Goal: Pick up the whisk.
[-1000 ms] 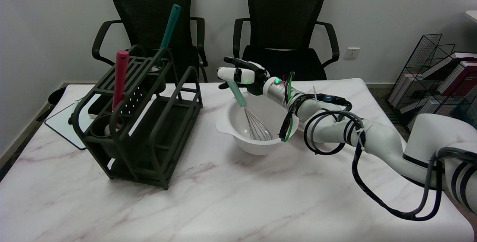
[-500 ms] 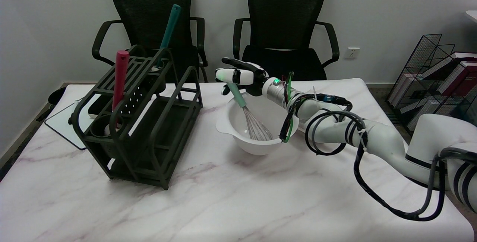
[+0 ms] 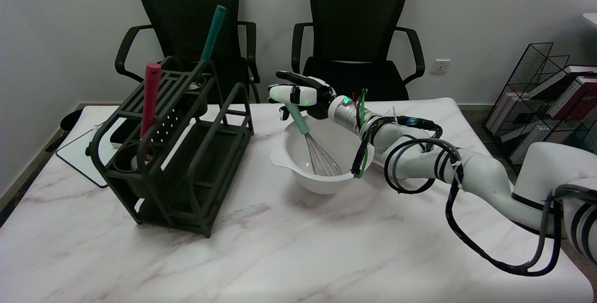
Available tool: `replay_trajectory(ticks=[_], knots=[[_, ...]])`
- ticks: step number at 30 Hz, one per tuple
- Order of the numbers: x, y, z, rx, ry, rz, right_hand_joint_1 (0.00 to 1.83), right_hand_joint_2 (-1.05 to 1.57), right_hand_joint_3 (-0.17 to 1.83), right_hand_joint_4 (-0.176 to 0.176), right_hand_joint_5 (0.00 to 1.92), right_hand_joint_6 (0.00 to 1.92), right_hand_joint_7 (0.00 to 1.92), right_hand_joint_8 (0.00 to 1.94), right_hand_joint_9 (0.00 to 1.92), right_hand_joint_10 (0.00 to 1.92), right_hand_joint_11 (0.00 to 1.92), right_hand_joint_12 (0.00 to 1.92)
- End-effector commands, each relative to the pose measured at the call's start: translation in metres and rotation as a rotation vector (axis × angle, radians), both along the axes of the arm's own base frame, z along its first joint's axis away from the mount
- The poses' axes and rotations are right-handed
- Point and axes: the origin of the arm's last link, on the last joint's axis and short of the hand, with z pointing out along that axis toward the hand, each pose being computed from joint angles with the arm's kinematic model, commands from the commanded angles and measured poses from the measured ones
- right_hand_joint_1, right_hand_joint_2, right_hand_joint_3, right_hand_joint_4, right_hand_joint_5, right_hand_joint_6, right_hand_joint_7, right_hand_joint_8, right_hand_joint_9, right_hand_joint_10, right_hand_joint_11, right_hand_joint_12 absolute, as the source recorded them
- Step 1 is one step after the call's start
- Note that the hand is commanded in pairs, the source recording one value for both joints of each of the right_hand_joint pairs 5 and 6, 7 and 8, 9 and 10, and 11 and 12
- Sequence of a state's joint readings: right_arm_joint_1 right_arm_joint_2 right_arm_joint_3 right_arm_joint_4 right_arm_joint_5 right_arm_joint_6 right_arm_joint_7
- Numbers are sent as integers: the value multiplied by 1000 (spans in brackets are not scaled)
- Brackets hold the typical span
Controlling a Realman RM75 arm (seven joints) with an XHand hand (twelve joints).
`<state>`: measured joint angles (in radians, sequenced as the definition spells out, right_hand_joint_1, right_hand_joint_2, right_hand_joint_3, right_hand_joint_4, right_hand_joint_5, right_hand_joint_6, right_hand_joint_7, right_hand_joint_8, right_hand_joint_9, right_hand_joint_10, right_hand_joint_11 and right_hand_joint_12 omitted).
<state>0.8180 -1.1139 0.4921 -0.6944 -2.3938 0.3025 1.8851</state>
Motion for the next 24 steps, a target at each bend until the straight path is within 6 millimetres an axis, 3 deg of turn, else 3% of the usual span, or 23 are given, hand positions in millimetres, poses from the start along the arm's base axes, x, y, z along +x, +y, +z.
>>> replay_trajectory(ticks=[1,13,20,24], knots=[[3,9,4,15,-15,13,1099,42,1088,0,115,115,525,525,736,736,1309,1309],[0,21,15,5,-42,18,1092,72,1093,0,126,126,575,575,933,933,1476,1476],[0,27,25,-9,-56,38,1082,108,1082,0,137,137,955,955,1287,1287,1588,1588],[-1,32,31,-19,-63,46,1077,124,1080,0,173,173,1043,1043,1381,1381,1637,1637]])
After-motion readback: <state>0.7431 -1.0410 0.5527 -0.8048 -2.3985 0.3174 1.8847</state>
